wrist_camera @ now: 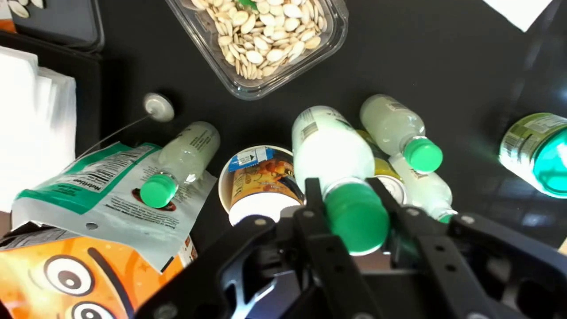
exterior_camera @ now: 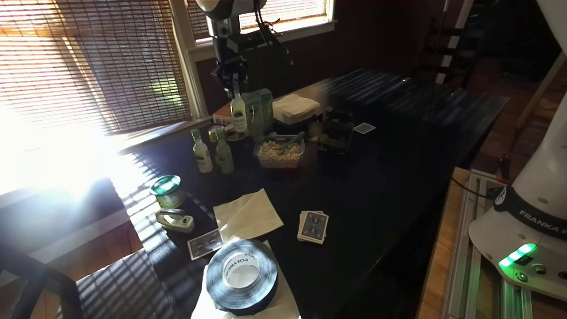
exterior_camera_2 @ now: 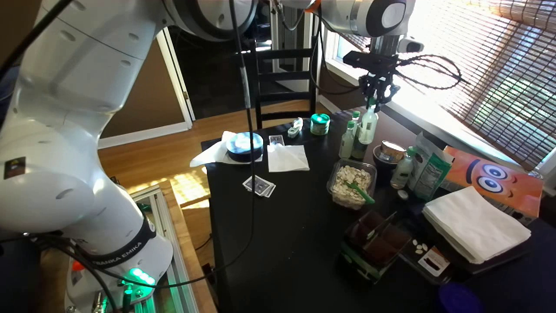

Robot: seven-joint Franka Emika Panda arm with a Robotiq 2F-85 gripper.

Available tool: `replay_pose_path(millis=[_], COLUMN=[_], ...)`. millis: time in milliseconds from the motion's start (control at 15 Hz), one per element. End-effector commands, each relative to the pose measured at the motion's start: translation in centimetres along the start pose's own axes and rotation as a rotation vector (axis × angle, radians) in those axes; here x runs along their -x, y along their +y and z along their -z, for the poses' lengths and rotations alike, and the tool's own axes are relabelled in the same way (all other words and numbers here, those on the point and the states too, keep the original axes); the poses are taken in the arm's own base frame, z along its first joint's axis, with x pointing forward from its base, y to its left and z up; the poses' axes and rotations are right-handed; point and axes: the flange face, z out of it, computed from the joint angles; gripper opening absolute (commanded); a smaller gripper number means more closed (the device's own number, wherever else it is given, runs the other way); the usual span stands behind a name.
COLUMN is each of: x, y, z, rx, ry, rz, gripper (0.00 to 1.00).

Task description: Put one of the bottles in the package on the right

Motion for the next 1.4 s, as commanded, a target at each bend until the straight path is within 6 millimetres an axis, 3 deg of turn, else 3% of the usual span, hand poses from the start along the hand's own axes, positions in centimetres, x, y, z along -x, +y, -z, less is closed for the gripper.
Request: replay_pose_path(millis=[0, 67, 133, 333, 600, 1000, 1200, 1333], x=[0.0, 0.0, 0.0, 0.8, 3.4, 10.1, 13.8, 13.8], y=[0.1, 0.0, -0.1, 2.6, 5.7, 9.5, 11.2, 10.9], z=[0.2, -0.2, -0.6, 0.0, 2.8, 6.1, 6.4, 6.1], rx=[-0.001, -0.002, -0.002, 0.008, -0.030, -0.017, 0.007, -0.022], ry=[0.001, -0.003, -0.009, -0.002, 0.036, -0.005, -0.053, -0.044], rz=[-0.001, 0.000, 0.001, -0.073, -0.159, -0.286, -0.367, -0.307], gripper=[0.29, 0.29, 0.07, 0.07, 0.07, 0.07, 0.07, 0.07])
